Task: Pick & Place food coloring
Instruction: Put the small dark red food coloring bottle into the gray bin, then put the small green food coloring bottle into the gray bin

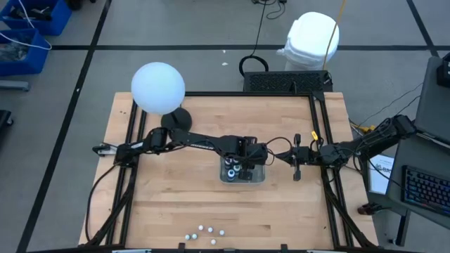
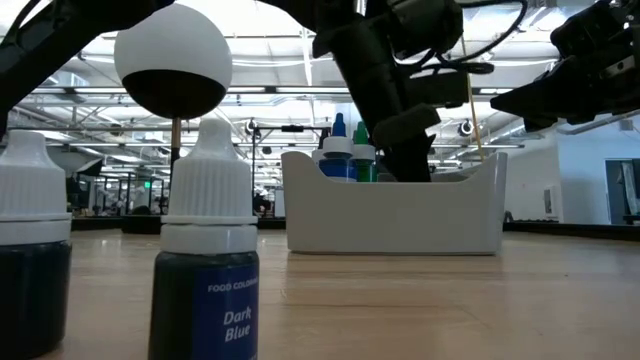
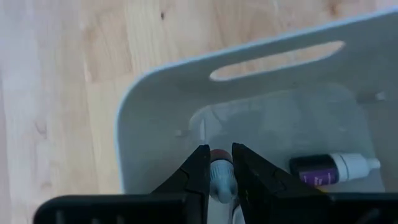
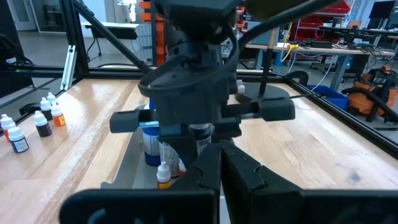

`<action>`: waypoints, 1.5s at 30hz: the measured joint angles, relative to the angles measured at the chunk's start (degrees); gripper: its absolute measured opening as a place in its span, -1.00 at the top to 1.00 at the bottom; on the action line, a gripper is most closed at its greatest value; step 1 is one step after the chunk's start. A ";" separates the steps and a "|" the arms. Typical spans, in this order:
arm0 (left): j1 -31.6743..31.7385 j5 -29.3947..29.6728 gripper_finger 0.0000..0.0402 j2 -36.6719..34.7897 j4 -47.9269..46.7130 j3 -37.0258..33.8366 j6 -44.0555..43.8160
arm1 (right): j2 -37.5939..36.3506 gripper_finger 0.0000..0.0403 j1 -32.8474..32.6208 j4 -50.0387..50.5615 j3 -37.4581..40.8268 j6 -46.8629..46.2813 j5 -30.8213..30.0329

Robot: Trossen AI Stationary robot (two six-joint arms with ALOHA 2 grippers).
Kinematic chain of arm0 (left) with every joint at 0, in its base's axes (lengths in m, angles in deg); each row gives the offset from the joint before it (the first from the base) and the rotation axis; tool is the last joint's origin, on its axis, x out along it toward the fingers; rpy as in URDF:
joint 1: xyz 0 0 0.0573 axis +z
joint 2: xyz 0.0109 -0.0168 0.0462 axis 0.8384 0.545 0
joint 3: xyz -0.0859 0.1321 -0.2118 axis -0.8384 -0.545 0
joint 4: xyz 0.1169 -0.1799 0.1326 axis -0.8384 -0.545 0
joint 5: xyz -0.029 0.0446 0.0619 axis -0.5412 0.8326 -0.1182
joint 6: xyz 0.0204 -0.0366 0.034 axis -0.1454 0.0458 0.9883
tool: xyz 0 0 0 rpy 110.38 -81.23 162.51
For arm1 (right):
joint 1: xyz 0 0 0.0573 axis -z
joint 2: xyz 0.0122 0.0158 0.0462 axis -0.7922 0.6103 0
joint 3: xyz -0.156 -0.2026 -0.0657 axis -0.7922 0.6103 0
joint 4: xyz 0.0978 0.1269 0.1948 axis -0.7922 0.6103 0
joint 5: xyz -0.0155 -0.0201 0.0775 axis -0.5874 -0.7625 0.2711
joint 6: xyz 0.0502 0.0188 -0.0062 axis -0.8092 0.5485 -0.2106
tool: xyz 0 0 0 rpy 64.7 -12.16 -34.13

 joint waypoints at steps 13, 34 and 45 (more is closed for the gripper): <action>0.25 -1.23 0.37 -0.03 -0.66 0.00 -1.47 | 0.00 1.00 0.00 0.37 0.02 0.00 0.02; -17.97 2.85 0.26 -14.71 -31.86 16.96 -11.07 | 0.28 1.00 0.00 1.21 0.02 -0.61 -0.04; -37.06 12.10 0.27 -15.15 -41.23 13.38 -41.88 | 1.10 1.00 -0.02 1.68 0.00 -3.69 -0.03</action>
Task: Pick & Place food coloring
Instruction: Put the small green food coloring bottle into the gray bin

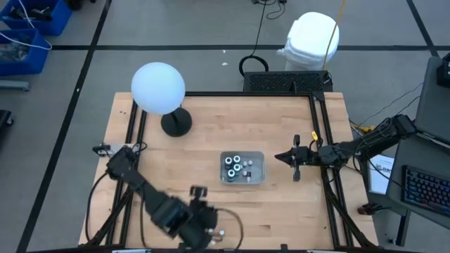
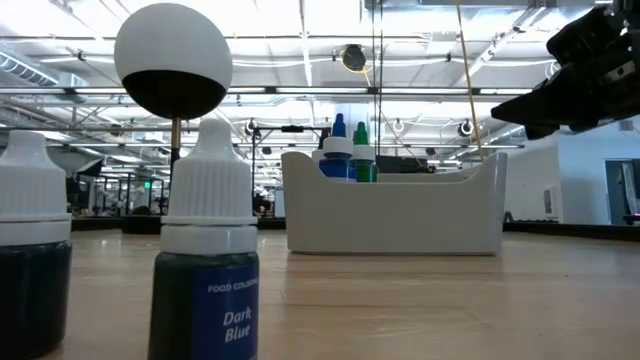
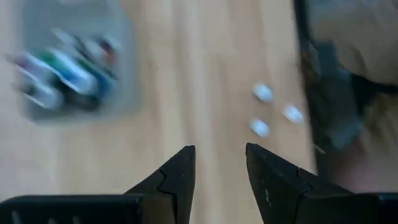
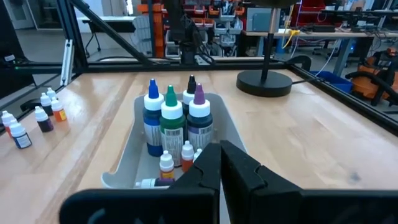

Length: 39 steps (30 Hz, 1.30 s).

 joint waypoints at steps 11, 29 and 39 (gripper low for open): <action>-10.73 -4.25 0.13 0.15 5.35 -18.27 -21.33 | 0.08 1.00 0.00 0.39 0.02 -1.30 0.05; -8.98 -14.51 -0.36 0.13 23.72 -33.66 -18.69 | 0.10 1.00 0.00 2.58 0.02 -2.33 0.03; -8.05 -15.56 -0.36 0.13 29.76 -33.80 -17.73 | 0.10 1.00 -0.01 2.56 0.00 -2.32 -0.01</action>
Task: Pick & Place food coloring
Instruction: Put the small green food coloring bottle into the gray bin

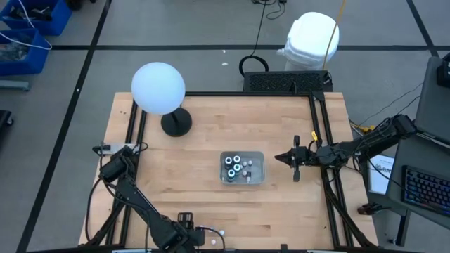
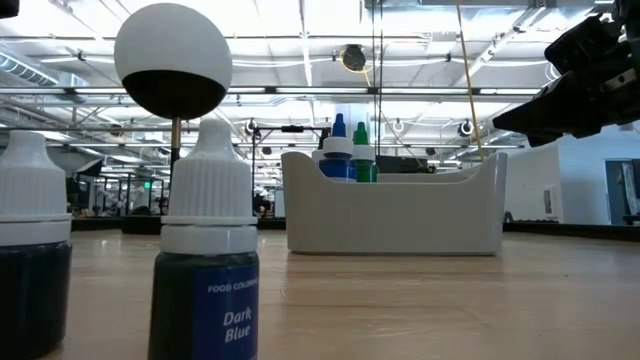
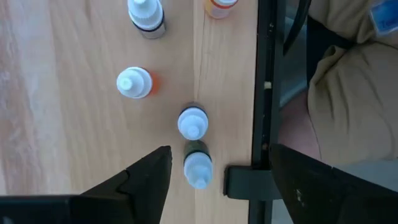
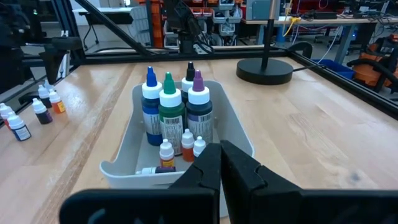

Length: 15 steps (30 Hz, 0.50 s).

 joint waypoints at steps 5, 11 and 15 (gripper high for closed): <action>-0.29 -0.35 -0.36 0.00 -0.09 -0.14 -0.78 | 0.00 1.00 0.00 0.01 0.02 0.00 -0.02; -0.44 -2.38 -0.36 0.00 1.11 -4.81 -3.82 | 0.00 1.00 0.01 0.00 0.02 0.00 -0.06; -0.24 -2.35 -0.36 0.00 1.56 -6.46 -3.74 | 0.00 1.00 -0.01 0.00 0.01 0.00 -0.07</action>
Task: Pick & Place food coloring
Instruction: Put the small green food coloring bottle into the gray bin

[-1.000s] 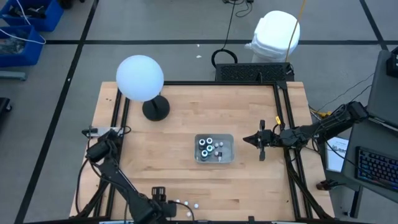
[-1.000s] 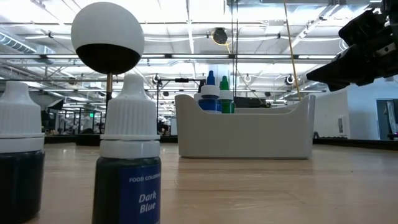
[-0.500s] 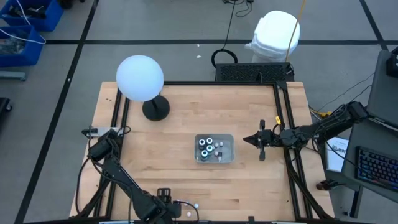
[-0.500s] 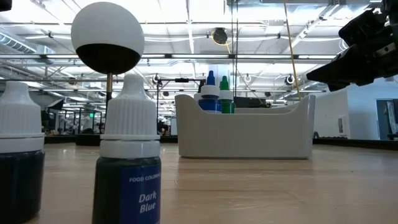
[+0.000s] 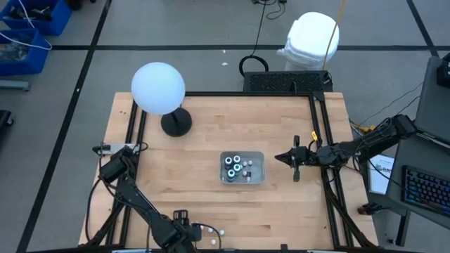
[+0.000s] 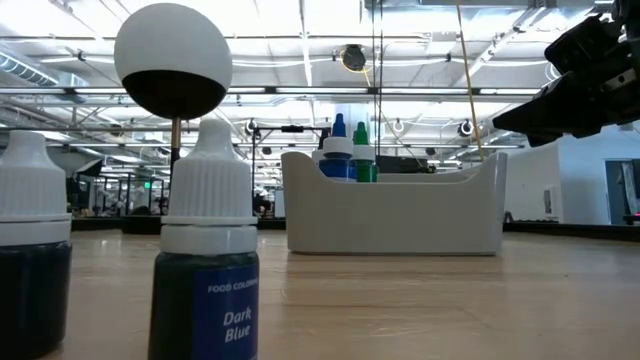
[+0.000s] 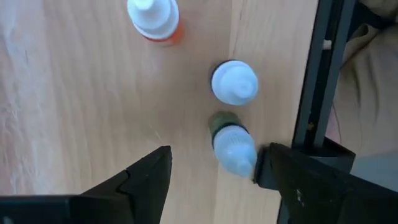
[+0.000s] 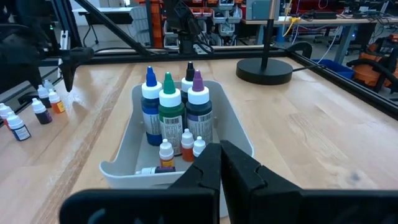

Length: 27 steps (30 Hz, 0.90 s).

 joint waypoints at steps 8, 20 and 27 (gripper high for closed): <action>0.78 -0.18 -0.36 0.00 0.30 0.75 0.40 | 0.00 1.00 0.02 0.00 0.00 0.00 -0.02; 1.01 -0.51 -0.25 0.00 0.21 0.85 0.33 | 0.00 1.00 0.00 0.00 0.01 0.00 -0.02; 1.32 -1.06 0.14 0.00 0.46 0.85 -0.28 | 0.00 1.00 0.01 0.00 0.01 0.00 -0.02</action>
